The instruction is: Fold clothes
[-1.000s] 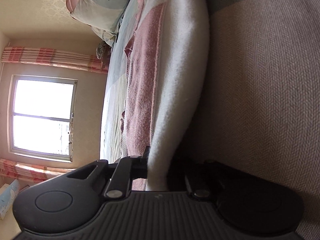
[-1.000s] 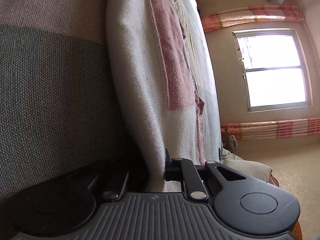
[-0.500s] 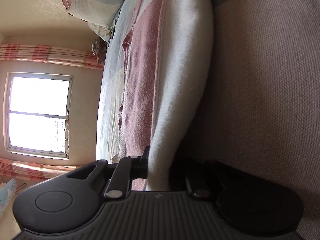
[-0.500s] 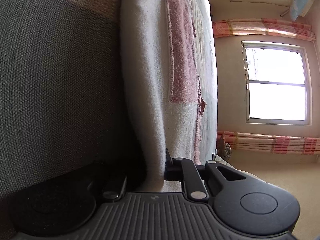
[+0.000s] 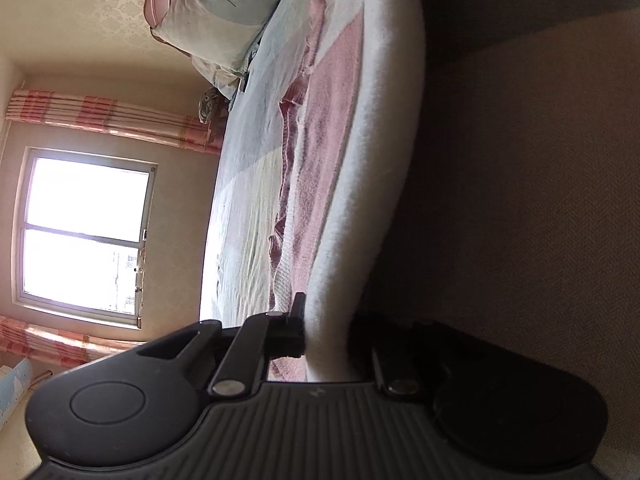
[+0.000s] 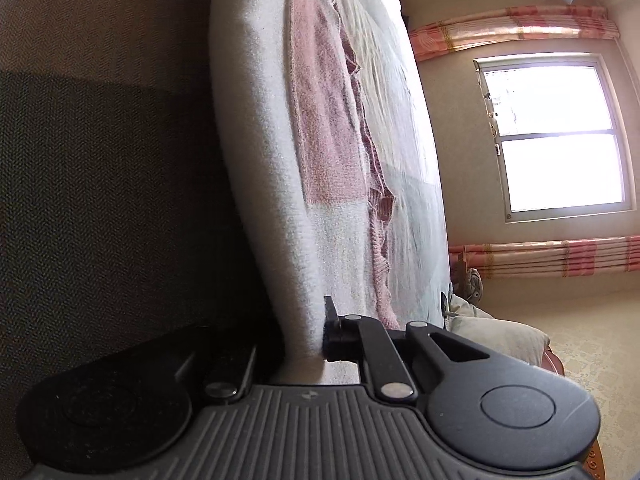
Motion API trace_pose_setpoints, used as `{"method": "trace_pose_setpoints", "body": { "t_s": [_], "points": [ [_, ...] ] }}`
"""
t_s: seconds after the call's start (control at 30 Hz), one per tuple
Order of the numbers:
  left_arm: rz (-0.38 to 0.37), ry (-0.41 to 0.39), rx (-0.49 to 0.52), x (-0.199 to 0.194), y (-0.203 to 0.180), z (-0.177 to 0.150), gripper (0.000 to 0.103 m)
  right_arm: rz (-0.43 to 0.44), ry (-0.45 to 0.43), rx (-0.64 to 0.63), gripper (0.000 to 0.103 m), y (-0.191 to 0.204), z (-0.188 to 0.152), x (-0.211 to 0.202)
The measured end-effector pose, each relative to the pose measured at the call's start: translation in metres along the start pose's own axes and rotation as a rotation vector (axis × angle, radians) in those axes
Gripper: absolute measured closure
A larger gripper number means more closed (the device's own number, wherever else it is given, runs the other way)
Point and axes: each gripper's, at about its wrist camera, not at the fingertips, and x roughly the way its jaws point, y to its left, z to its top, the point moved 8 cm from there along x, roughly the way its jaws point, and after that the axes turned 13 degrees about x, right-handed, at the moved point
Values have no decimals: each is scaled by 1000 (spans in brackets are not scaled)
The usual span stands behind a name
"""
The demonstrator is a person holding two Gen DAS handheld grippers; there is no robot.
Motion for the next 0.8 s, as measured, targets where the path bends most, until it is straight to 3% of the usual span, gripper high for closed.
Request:
{"method": "trace_pose_setpoints", "body": {
  "t_s": [0.23, 0.4, 0.8],
  "points": [
    [1, -47, 41, -25, -6, -6, 94, 39, -5, 10, 91, 0, -1, -42],
    [-35, -62, 58, -48, -19, -9, 94, 128, 23, 51, 91, 14, 1, -73],
    [-59, -84, 33, -101, -31, -18, 94, 220, 56, 138, 91, 15, 18, -136]
  ]
}}
